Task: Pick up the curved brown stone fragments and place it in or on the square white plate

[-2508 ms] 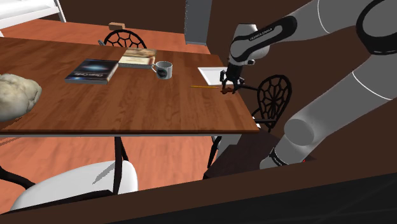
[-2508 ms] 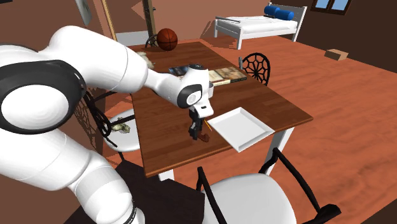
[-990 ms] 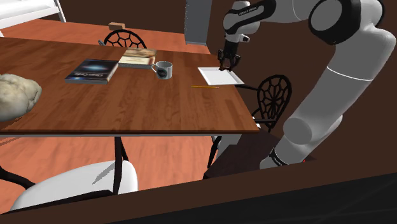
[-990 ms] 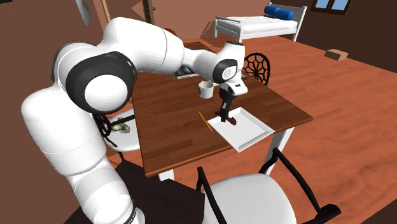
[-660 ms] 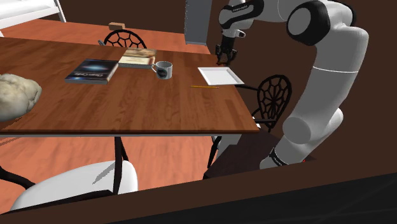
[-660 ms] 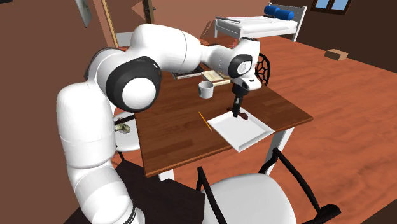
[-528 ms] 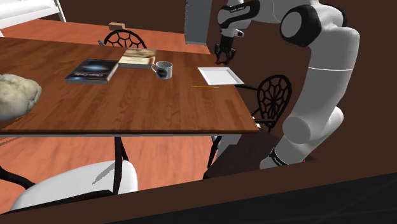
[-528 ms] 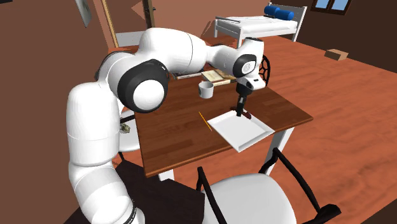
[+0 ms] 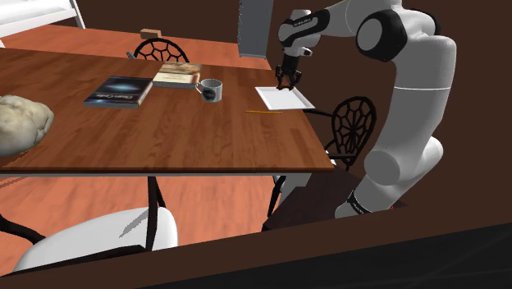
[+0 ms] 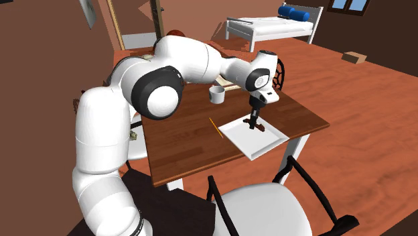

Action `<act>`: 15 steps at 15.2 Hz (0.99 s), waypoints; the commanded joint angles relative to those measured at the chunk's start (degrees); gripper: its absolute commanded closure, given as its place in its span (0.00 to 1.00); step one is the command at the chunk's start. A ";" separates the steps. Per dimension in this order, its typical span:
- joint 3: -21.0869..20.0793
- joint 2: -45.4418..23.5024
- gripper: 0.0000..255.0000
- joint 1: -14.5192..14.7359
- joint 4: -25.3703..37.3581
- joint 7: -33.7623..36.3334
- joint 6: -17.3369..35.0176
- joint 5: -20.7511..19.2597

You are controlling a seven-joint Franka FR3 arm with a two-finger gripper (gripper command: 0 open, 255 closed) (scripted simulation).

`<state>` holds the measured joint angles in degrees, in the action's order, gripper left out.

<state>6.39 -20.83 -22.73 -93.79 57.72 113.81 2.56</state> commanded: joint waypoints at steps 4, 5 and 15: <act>-0.08 -1.12 1.00 0.00 -2.23 -0.09 3.38 0.17; -0.10 -1.39 1.00 -0.01 -2.62 -0.12 4.04 0.21; -0.13 -1.98 1.00 -0.02 -3.36 -0.17 5.37 0.30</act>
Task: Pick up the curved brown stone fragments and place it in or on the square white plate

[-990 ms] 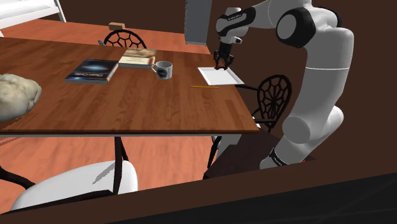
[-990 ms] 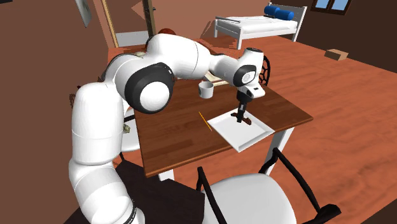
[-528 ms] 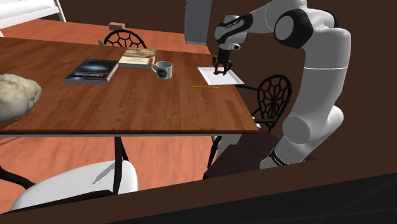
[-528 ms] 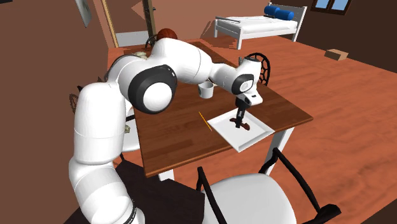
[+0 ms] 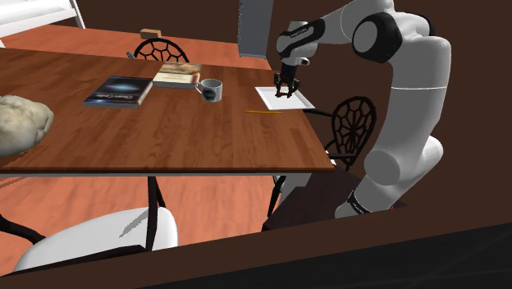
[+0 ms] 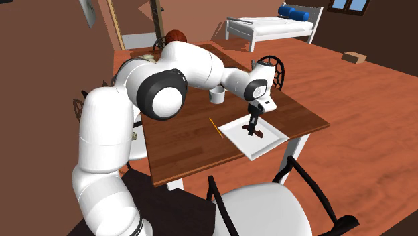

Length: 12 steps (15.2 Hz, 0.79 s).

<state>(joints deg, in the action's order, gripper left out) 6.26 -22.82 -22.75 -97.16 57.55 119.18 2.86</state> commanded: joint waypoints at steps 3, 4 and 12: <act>0.00 0.00 0.00 0.00 0.00 0.00 0.00 0.00; 0.00 0.00 0.00 0.00 0.00 0.00 0.00 0.00; 0.15 2.28 0.00 0.04 4.11 0.23 -6.37 -0.35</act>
<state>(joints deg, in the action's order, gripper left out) 6.37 -20.73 -22.67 -93.24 57.82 113.25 2.53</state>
